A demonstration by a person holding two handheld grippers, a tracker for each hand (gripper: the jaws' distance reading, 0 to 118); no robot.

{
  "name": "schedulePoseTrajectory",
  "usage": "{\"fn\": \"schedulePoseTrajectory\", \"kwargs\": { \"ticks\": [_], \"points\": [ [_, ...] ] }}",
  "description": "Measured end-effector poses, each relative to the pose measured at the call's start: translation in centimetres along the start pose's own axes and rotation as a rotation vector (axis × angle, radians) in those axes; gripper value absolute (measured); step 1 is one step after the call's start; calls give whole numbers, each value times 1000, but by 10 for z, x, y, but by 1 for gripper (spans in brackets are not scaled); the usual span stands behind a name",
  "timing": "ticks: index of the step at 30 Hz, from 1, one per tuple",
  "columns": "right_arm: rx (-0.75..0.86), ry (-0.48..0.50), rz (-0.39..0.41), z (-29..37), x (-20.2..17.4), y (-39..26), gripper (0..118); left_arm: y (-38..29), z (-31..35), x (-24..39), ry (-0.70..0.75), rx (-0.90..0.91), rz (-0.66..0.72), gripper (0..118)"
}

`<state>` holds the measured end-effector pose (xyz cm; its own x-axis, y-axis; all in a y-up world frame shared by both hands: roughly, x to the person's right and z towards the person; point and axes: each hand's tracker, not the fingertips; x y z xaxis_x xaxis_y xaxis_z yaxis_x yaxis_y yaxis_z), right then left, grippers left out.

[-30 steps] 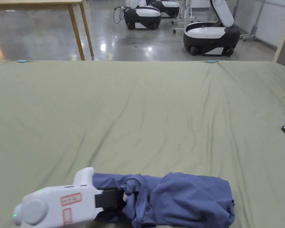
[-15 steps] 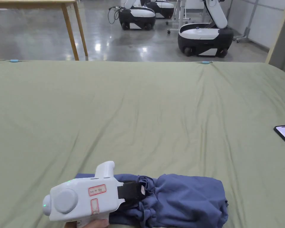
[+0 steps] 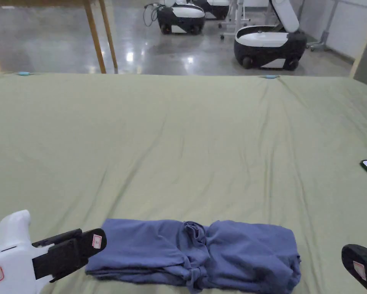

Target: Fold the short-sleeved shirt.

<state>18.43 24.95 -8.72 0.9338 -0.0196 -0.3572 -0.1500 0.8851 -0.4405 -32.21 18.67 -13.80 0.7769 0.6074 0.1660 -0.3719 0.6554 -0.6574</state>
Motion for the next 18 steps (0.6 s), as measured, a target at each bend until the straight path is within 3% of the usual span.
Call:
{"fn": "schedulePoseTrajectory", "kwargs": {
  "ticks": [2,3,5,6,13,18],
  "points": [
    [9,11,4,2,-3,3,1,0,-10,-11,-7,-14,9,6],
    [14,17,3,3,-3,4,1,0,-16,-17,-19,-24,17,32],
    [23,20,4,6,-2,5,1,1,-28,-23,-14,-61,63,101],
    [27,15,4,7,-2,6,1,2,-36,-39,16,-82,74,111],
    [51,-21,7,21,5,10,1,-1,-78,-56,86,-122,57,110],
    [53,-39,-2,25,9,8,1,-11,-93,-49,-74,-149,92,108]
  ]
}}
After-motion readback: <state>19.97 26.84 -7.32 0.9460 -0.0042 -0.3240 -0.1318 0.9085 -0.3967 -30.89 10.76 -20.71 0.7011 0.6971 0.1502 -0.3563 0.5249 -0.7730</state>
